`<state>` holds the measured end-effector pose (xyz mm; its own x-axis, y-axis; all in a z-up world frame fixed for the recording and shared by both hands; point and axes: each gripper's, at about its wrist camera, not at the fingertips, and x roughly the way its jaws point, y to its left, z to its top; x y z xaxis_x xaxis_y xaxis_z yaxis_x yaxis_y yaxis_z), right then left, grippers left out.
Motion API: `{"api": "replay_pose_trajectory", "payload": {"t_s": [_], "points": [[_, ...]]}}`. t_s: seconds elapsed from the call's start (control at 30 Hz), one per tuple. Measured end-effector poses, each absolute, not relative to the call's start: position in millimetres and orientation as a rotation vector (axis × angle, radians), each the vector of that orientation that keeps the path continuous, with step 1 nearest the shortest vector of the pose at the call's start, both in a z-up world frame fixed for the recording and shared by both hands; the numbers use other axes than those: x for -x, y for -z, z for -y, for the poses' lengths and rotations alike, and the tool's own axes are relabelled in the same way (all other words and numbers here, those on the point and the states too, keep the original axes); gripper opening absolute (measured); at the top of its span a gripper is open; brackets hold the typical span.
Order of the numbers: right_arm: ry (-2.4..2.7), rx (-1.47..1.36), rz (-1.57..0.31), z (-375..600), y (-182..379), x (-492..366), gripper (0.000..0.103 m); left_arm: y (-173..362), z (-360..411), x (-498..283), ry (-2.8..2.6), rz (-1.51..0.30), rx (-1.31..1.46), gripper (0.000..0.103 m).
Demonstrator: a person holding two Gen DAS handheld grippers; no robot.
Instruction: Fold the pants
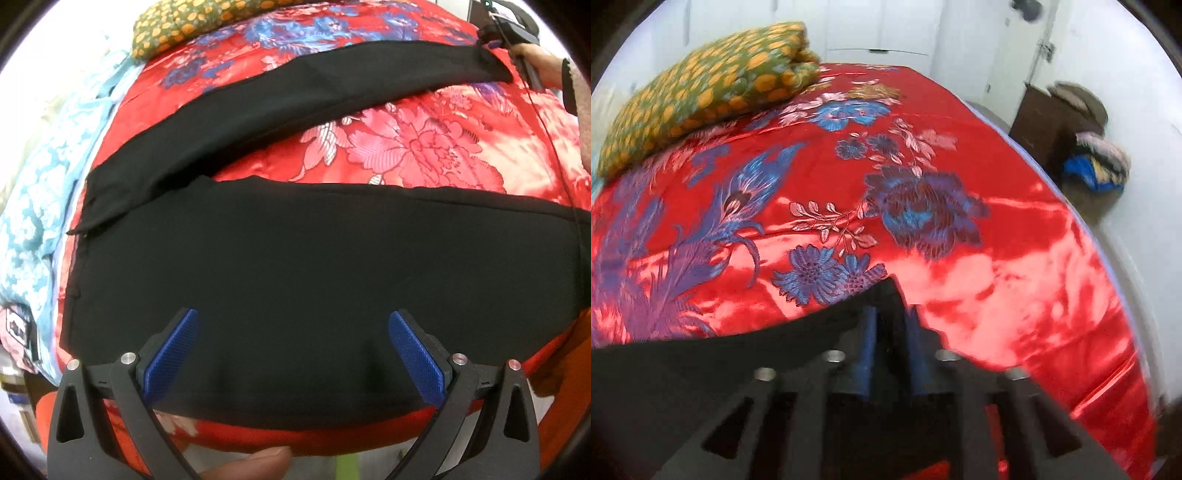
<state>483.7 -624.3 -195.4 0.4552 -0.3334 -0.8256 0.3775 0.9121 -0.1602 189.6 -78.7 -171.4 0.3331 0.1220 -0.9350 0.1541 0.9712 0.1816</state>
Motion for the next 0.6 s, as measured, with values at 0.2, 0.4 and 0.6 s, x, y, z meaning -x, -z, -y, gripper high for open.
{"api": "replay_pose_trajectory", "payload": {"t_s": [0.2,0.4,0.6], "points": [[0.357,-0.049,-0.906,590,166,-441,0.068,163,12,-242,-0.150,-1.074,-0.168,0.102],[0.053,-0.079,-0.964,480,141,-347,0.082,229,-112,-260,-0.464,-1.189,-0.117,0.103],[-0.025,-0.223,-1.025,390,149,-196,0.095,222,-133,-215,-0.442,-1.203,-0.002,0.102]]}}
